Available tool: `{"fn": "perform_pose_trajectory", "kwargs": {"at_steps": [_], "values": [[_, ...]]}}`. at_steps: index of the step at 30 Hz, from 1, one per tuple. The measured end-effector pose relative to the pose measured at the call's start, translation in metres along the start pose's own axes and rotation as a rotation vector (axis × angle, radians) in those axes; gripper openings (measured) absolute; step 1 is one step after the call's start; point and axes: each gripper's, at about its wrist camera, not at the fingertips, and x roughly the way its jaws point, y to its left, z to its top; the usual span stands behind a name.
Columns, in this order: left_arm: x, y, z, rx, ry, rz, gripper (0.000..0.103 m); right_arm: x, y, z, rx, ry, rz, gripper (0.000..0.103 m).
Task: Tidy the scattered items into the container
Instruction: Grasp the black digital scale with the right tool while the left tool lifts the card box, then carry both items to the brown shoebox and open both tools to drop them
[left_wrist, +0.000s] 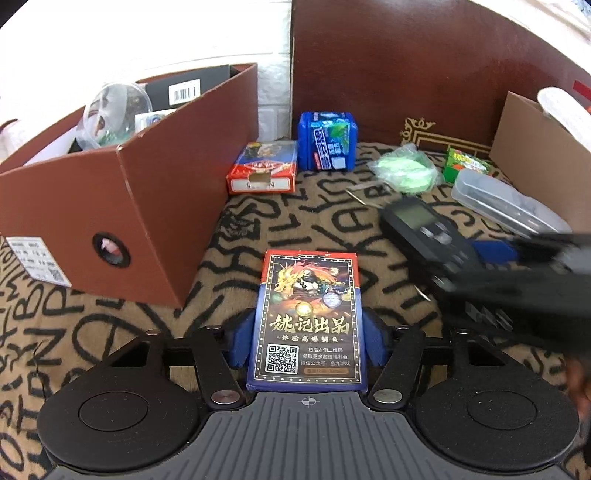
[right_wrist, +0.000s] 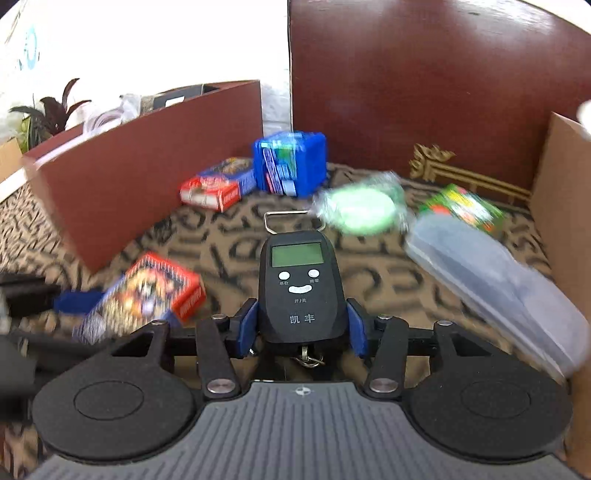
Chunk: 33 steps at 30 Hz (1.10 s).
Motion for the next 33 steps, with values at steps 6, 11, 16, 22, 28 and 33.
{"fn": "perform_pose_trajectory", "kwargs": {"at_steps": [6,11,16,22,28,33], "values": [[-0.022,-0.007,-0.020,0.070,0.024,-0.049,0.061,-0.057,0.001,-0.043,0.019,0.050,0.014,0.055],[-0.052,-0.014,-0.050,0.154,0.047,-0.109,0.064,-0.098,0.012,-0.070,-0.013,0.118,0.015,0.055],[-0.051,-0.019,-0.052,0.133,0.048,-0.055,0.086,-0.107,0.021,-0.067,-0.043,0.102,-0.009,0.065],[-0.042,-0.021,-0.044,0.107,0.042,-0.045,0.063,-0.088,0.019,-0.054,-0.014,0.115,-0.035,0.061],[-0.042,-0.024,-0.041,0.115,0.049,-0.060,0.072,-0.080,0.020,-0.053,-0.011,0.144,-0.043,0.059],[-0.038,-0.027,-0.042,0.119,0.031,-0.052,0.073,-0.078,0.021,-0.053,-0.018,0.148,-0.046,0.058]]}}
